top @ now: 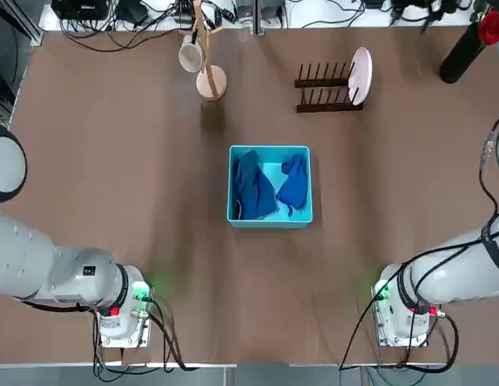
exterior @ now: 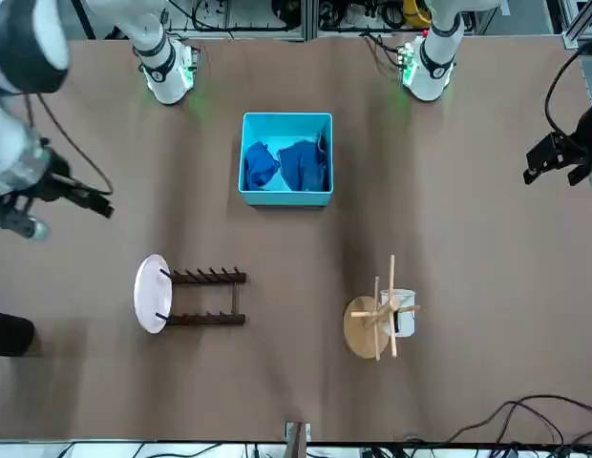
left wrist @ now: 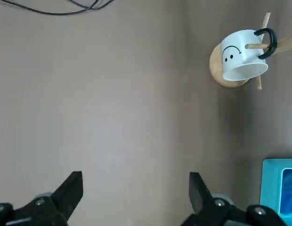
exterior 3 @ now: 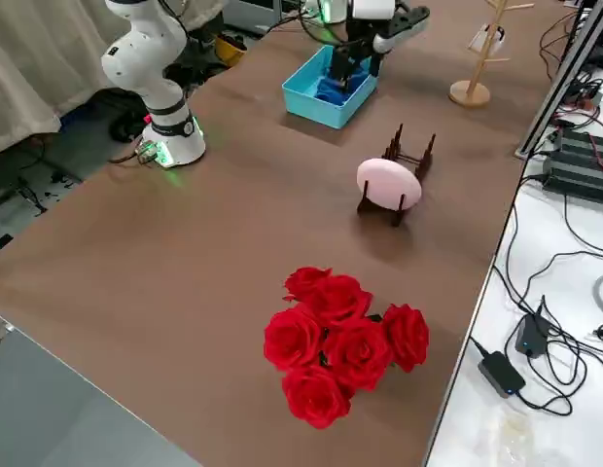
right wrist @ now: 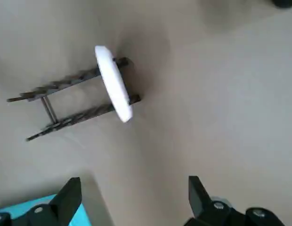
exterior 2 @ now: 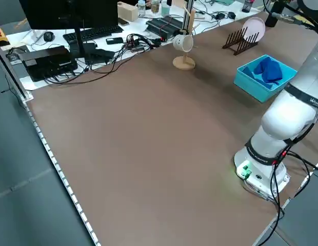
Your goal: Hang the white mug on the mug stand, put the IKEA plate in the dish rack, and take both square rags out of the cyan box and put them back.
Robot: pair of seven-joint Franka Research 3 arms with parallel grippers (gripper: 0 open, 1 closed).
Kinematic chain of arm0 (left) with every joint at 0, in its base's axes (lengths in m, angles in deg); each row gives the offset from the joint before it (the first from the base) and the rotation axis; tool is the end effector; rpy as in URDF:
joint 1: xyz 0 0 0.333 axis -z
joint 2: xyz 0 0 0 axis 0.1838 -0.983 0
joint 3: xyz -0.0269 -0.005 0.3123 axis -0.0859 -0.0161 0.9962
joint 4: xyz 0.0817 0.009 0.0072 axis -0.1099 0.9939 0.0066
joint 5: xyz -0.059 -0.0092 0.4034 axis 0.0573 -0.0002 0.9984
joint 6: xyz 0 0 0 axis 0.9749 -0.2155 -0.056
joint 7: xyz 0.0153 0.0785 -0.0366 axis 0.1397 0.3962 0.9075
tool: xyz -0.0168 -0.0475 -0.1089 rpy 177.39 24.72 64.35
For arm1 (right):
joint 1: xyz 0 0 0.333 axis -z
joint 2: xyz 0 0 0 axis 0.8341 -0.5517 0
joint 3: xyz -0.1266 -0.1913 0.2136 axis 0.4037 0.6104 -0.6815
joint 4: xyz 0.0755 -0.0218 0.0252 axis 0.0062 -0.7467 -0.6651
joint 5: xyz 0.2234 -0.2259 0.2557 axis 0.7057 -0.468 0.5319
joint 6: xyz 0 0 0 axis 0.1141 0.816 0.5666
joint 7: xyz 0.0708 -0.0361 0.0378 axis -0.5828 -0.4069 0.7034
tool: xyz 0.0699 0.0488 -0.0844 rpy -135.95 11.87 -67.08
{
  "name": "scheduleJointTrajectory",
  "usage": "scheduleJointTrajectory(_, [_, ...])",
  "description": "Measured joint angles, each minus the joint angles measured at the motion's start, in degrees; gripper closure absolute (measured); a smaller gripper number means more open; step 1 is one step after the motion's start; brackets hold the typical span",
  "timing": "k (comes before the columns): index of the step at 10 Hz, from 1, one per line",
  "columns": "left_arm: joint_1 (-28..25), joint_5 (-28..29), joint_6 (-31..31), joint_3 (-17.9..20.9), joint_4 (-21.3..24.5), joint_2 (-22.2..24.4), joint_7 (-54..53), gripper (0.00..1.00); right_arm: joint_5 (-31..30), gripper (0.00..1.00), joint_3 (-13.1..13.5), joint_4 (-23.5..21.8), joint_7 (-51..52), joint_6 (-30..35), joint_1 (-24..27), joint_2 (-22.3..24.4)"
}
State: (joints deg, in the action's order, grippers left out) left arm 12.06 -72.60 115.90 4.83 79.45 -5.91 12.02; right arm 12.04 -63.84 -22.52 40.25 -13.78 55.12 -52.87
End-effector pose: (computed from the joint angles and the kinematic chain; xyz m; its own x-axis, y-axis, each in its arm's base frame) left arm 0.5794 -0.0122 0.6228 0.9976 -0.0380 0.0587 -0.0394 -0.9990 0.0223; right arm 0.6040 0.0040 0.5463 0.9693 -0.2421 -0.0441 -0.2434 -0.9696 -0.0271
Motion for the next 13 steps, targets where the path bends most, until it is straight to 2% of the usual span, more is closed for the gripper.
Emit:
scheduleJointTrajectory(2, [0.00, 0.00, 0.00, -0.04, -0.05, 0.10, 0.00, 0.01, -0.06, 0.00, 0.03, 1.62, 12.00, 0.03, 5.19, 0.02])
scheduleJointTrajectory(5, [0.63, 0.00, 0.00, -0.19, -0.09, 0.17, 0.13, 0.01, -0.39, 0.00, 0.02, 6.06, 13.91, 4.60, 7.11, 0.42])
scheduleJointTrajectory(7, [1.50, 0.00, 0.00, -0.22, -0.11, 0.21, 0.24, 0.01, -0.40, 0.00, 1.06, 6.22, 14.07, 5.62, 5.88, 1.58])
scheduleJointTrajectory(9, [1.50, 0.00, 0.00, -0.20, -0.11, 0.23, 0.25, 0.01, -0.41, 0.00, 4.53, 6.22, 14.08, 5.85, 2.15, 2.10])
scheduleJointTrajectory(13, [1.00, 0.00, 0.00, 0.25, -0.02, 0.25, 1.72, 0.01, -0.42, 0.00, 4.98, 6.21, 14.08, 5.86, 1.23, 2.13])
